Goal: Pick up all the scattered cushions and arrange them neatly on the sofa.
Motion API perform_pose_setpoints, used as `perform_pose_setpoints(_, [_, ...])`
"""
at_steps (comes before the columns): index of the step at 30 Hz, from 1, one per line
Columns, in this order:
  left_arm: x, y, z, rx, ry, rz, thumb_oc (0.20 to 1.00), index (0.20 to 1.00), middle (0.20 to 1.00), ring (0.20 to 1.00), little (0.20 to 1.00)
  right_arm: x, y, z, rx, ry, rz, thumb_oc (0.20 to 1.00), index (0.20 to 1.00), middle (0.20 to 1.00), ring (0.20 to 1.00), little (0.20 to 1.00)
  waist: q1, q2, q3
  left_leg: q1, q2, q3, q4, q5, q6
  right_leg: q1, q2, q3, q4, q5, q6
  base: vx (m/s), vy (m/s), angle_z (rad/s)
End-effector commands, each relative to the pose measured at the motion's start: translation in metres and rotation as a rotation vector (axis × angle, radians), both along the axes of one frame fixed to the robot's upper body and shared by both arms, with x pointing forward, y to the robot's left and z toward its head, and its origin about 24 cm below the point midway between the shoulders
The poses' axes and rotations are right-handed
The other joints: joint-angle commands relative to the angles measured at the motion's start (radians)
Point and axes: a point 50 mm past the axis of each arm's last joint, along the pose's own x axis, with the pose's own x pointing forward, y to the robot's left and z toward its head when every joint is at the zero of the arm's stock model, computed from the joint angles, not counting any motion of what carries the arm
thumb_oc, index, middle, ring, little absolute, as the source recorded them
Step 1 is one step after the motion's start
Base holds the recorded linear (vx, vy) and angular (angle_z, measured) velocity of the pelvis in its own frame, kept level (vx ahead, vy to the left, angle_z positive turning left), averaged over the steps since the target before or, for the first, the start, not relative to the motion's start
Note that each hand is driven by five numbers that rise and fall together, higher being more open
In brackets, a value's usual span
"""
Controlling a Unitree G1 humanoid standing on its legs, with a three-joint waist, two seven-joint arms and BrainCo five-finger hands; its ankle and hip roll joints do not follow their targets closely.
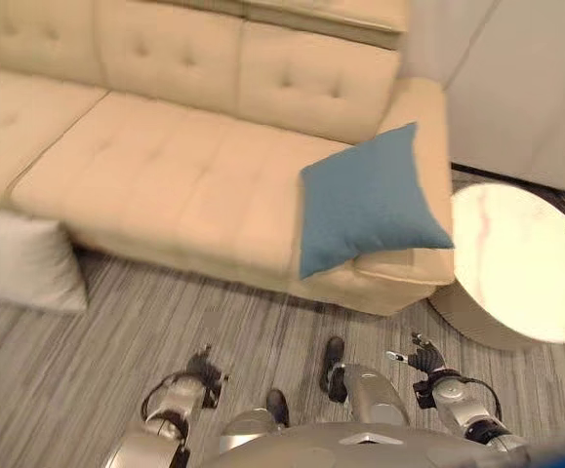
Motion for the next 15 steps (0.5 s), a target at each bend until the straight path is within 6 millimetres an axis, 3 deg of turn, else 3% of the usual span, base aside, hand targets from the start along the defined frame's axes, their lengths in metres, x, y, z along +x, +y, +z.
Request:
perform_pose_setpoints(1, [-0.041,0.011,-0.011,0.011,0.107,0.028,1.000,1.000,1.000,1.000,1.000,-0.009,-0.026,0.003,-0.081,0.027,-0.013,1.000,1.000,1.000,1.000,1.000,0.039,-0.005,0.022,-0.013,0.029,-0.143,0.055,-0.038,-0.031,0.175,0.044,0.043,-0.117,0.060,0.015,0.20,-0.139,0.24])
perform_pose_setpoints(3, [-0.041,0.008,-0.012,-0.003,0.107,0.020,1.000,1.000,1.000,1.000,1.000,-0.015,-0.027,0.000,-0.072,0.042,-0.035,1.000,1.000,1.000,1.000,1.000,0.029,-0.006,0.017,-0.034,0.054,-0.144,0.164,-0.021,-0.067,0.226,0.065,0.064,-0.150,0.050,-0.006,0.19,-0.164,0.33])
perform_pose_setpoints(4, [-0.041,0.008,-0.012,-0.003,0.107,0.020,1.000,1.000,1.000,1.000,1.000,-0.015,-0.027,0.000,-0.072,0.042,-0.035,1.000,1.000,1.000,1.000,1.000,0.029,-0.006,0.017,-0.034,0.054,-0.144,0.164,-0.022,-0.067,0.226,0.065,0.064,-0.150,0.050,-0.006,0.10,-0.205,0.06])
perform_pose_setpoints(5, [-0.028,0.002,-0.009,-0.018,0.064,0.002,1.000,1.000,1.000,1.000,1.000,-0.013,-0.029,0.001,-0.070,0.034,-0.051,1.000,1.000,1.000,1.000,1.000,0.038,-0.025,0.044,-0.147,0.075,-0.152,0.402,0.055,-0.104,0.273,0.077,0.090,-0.174,0.040,-0.040,0.09,-0.187,0.01])
perform_pose_setpoints(6, [-0.024,0.001,-0.008,-0.022,0.050,0.005,1.000,1.000,1.000,1.000,1.000,-0.014,-0.030,0.001,-0.071,0.037,-0.061,1.000,1.000,1.000,1.000,1.000,0.044,-0.029,0.050,-0.176,0.079,-0.164,0.434,0.069,-0.105,0.281,0.078,0.096,-0.179,0.035,-0.048,0.13,-0.199,-0.20])
perform_pose_setpoints(10, [-0.016,-0.003,-0.006,-0.042,0.023,0.014,1.000,1.000,1.000,1.000,1.000,-0.017,-0.035,0.001,-0.082,0.050,-0.077,1.000,1.000,1.000,1.000,1.000,0.065,-0.044,0.054,-0.243,0.080,-0.200,0.321,0.021,-0.081,0.317,0.071,0.128,-0.200,0.016,-0.035,0.14,0.031,-0.36])
perform_pose_setpoints(12, [-0.017,-0.002,-0.006,-0.038,0.026,0.024,1.000,1.000,1.000,1.000,1.000,-0.018,-0.039,0.002,-0.101,0.052,-0.080,1.000,1.000,1.000,1.000,1.000,0.081,-0.026,0.057,-0.268,0.098,-0.269,0.161,0.114,-0.104,0.346,0.088,0.161,-0.193,-0.012,-0.032,0.20,0.140,-0.52])
perform_pose_setpoints(15, [-0.022,-0.001,-0.008,-0.038,0.046,0.030,1.000,1.000,1.000,1.000,1.000,-0.019,-0.041,0.002,-0.107,0.054,-0.085,1.000,1.000,1.000,1.000,1.000,0.082,-0.015,0.048,-0.248,0.100,-0.286,0.118,0.122,-0.104,0.360,0.087,0.173,-0.180,-0.027,-0.028,0.15,0.166,-0.51])
